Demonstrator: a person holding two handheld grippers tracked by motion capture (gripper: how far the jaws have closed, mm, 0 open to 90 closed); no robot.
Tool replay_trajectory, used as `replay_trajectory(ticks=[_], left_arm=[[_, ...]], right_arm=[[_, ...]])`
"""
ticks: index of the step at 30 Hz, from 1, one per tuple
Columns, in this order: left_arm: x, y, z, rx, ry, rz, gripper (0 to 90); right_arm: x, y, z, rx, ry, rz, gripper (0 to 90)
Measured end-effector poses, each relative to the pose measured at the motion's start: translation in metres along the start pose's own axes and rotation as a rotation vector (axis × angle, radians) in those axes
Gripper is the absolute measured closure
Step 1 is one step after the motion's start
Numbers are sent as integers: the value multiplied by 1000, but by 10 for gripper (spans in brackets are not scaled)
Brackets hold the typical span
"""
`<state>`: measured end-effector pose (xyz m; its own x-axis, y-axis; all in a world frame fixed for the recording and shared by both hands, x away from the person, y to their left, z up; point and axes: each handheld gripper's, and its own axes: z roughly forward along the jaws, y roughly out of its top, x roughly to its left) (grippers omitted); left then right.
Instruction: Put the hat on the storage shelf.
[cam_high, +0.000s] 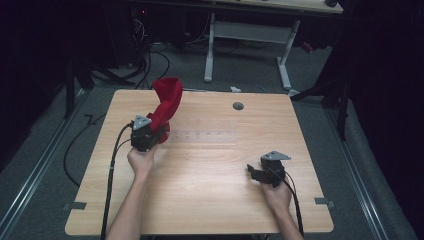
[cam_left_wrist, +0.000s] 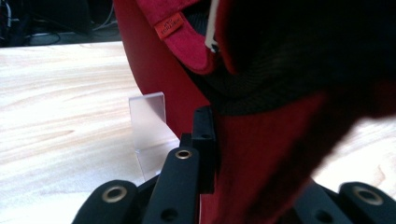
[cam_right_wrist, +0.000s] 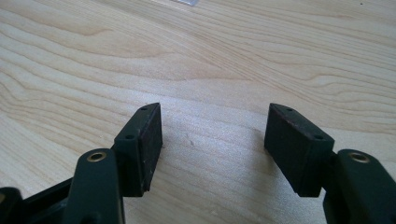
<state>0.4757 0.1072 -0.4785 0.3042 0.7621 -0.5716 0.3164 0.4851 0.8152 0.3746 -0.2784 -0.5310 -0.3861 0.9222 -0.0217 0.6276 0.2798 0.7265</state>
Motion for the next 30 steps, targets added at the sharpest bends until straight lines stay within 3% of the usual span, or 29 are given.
replay_trajectory(ticks=[6,15,18,30], left_arm=[[2,-1,-5,15,11,-3,737],[-1,-2,-10,64,33,18,409],[-2,-3,-13,63,42,37,371],[-5,1,-35,44,30,40,332]], right_arm=[[0,0,0,0,0,0,372],[0,0,0,0,0,-1,372],[0,0,0,0,0,0,372],[0,0,0,0,0,0,371]])
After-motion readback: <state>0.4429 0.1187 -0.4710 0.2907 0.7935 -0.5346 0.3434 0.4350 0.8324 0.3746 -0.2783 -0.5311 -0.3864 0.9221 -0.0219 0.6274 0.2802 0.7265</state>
